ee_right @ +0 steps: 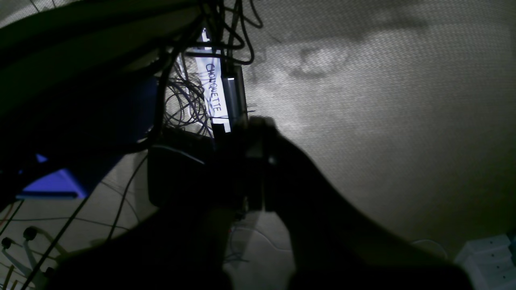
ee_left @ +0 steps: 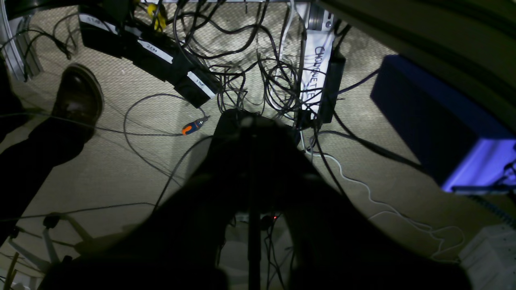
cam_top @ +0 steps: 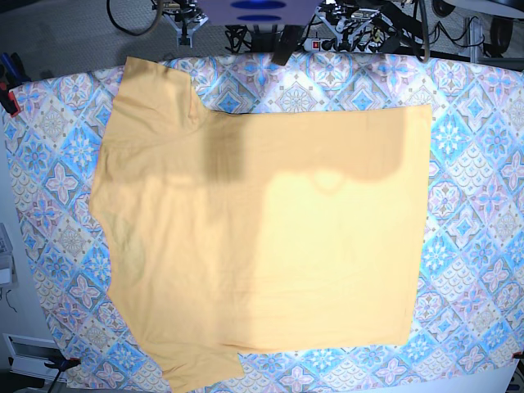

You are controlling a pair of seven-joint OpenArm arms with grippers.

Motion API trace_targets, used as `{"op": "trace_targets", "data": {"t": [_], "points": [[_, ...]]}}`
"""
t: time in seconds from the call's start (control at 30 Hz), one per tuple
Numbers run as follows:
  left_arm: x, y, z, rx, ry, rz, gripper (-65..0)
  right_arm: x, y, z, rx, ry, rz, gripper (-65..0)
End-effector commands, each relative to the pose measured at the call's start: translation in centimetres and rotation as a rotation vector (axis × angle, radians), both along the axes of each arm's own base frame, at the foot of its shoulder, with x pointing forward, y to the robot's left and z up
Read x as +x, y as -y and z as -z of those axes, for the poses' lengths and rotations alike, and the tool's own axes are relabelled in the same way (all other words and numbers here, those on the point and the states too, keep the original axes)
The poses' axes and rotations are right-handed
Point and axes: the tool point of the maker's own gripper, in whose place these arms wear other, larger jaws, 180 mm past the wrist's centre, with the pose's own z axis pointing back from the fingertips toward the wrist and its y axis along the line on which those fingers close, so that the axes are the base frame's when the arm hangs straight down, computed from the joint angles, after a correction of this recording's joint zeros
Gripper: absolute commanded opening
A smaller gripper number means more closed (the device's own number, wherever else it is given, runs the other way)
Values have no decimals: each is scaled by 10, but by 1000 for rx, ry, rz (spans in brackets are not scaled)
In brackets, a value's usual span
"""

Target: Fold the T-shirt properly

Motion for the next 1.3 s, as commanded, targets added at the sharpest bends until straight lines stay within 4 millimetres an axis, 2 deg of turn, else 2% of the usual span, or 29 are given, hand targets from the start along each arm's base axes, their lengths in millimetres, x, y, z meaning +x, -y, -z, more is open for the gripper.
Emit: {"op": "trace_targets", "data": {"t": [0.0, 0.33, 1.27], "points": [[-3, -2, 0, 3, -1, -1, -649, -5, 2, 0, -6, -2, -3, -647], [-12, -2, -1, 3, -14, 0, -649, -5, 2, 0, -6, -5, -3, -647], [-13, -3, -1, 5, -15, 1, -649, -8, 2, 0, -6, -11, -2, -647]]}}
